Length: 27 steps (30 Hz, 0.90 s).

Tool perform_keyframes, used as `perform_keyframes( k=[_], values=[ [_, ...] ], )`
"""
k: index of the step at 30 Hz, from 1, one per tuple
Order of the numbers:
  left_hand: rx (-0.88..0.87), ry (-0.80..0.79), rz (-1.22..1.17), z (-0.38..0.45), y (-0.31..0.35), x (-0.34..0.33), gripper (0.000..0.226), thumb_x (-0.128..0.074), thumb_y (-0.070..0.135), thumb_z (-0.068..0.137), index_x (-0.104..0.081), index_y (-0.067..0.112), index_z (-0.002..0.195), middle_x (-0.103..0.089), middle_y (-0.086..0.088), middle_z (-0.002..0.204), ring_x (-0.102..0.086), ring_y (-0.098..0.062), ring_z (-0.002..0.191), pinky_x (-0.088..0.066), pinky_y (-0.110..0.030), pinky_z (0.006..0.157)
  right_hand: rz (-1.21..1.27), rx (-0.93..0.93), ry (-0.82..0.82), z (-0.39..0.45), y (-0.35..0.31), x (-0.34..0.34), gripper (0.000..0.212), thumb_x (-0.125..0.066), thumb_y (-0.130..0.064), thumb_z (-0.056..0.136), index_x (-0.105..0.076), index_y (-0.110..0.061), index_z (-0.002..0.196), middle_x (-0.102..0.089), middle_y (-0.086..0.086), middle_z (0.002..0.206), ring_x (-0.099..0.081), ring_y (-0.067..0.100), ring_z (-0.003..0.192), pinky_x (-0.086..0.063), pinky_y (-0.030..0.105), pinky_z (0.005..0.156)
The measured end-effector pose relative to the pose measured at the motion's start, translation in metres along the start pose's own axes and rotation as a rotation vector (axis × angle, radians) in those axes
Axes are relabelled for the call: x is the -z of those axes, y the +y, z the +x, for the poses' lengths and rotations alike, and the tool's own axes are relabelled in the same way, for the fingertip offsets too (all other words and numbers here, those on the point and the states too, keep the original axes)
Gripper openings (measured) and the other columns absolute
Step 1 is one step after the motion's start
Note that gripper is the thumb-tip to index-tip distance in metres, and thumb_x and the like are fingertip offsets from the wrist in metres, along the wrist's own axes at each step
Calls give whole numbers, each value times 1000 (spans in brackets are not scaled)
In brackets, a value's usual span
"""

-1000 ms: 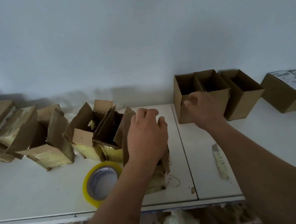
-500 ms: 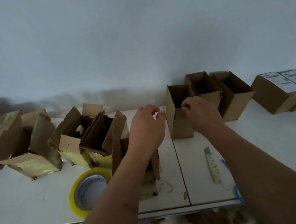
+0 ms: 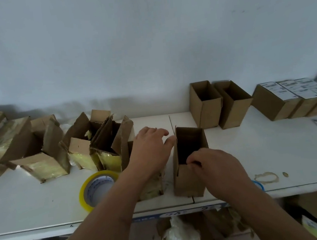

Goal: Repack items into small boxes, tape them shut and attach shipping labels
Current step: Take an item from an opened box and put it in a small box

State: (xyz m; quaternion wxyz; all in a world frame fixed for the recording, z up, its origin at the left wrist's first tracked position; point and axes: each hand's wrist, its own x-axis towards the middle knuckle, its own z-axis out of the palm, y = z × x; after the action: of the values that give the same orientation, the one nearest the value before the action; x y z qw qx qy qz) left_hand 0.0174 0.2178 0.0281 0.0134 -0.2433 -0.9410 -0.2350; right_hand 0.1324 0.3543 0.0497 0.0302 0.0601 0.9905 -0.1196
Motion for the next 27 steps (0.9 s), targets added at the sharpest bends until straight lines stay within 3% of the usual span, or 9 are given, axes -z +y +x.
perform_keyframes(
  k=[4,7,10,13,18,21,23,25,27],
  values=[
    [-22,-7,-82,-11,-4,8,41,-41,45,101,-59,21,129,-59,3,129,-41,-14,127,-32,-33,109,28,42,-66,-8,0,3,25,-45,-27,102,-61,-32,121,-60,-10,121,-54,6,105,-39,17,89],
    [-3,6,-123,-14,-9,15,38,-42,43,101,-61,21,125,-61,3,120,-49,-14,116,-38,-29,98,109,39,-109,-8,1,6,22,-47,-34,101,-64,-33,115,-64,-12,113,-54,4,98,-40,17,84],
    [33,46,-179,-14,-17,21,36,-42,42,102,-63,22,122,-63,5,113,-54,-12,105,-44,-29,90,198,28,-42,-4,1,14,22,-50,-44,98,-64,-36,111,-63,-16,103,-54,1,91,-45,19,81],
    [82,118,-213,-17,-26,27,32,-40,37,103,-64,22,118,-64,6,107,-56,-11,97,-49,-31,86,223,90,52,10,-10,23,23,-48,-44,98,-63,-34,113,-57,-19,97,-51,-3,85,-38,9,73],
    [162,138,-229,-23,-41,34,28,-41,34,103,-62,23,117,-61,9,93,-59,-8,84,-54,-32,79,251,224,-2,46,-43,27,23,-49,-39,99,-66,-30,111,-60,-20,94,-54,-3,86,-37,12,73],
    [153,21,-197,-29,-52,34,28,-41,30,103,-60,28,123,-62,8,104,-58,-9,94,-54,-33,87,231,257,-35,65,-57,26,24,-47,-35,100,-66,-28,113,-60,-18,95,-53,-1,87,-40,17,75],
    [68,-67,-76,-34,-58,32,29,-41,31,102,-61,31,124,-60,8,117,-53,-12,112,-46,-36,100,225,262,-60,76,-64,25,25,-46,-31,101,-67,-25,113,-61,-15,99,-54,2,91,-41,19,78],
    [-26,-194,101,-42,-61,31,36,-39,43,102,-58,31,130,-52,9,135,-28,-19,142,-23,-42,117,196,258,-107,86,-69,21,26,-45,-29,101,-67,-24,114,-63,-11,105,-55,6,95,-42,22,82],
    [-88,-332,266,-50,-63,31,48,-34,56,99,-54,30,135,-41,10,149,0,-22,151,-1,-48,122,123,254,-175,94,-70,14,25,-45,-29,101,-66,-25,115,-63,-7,109,-55,9,97,-43,25,85]
  ],
)
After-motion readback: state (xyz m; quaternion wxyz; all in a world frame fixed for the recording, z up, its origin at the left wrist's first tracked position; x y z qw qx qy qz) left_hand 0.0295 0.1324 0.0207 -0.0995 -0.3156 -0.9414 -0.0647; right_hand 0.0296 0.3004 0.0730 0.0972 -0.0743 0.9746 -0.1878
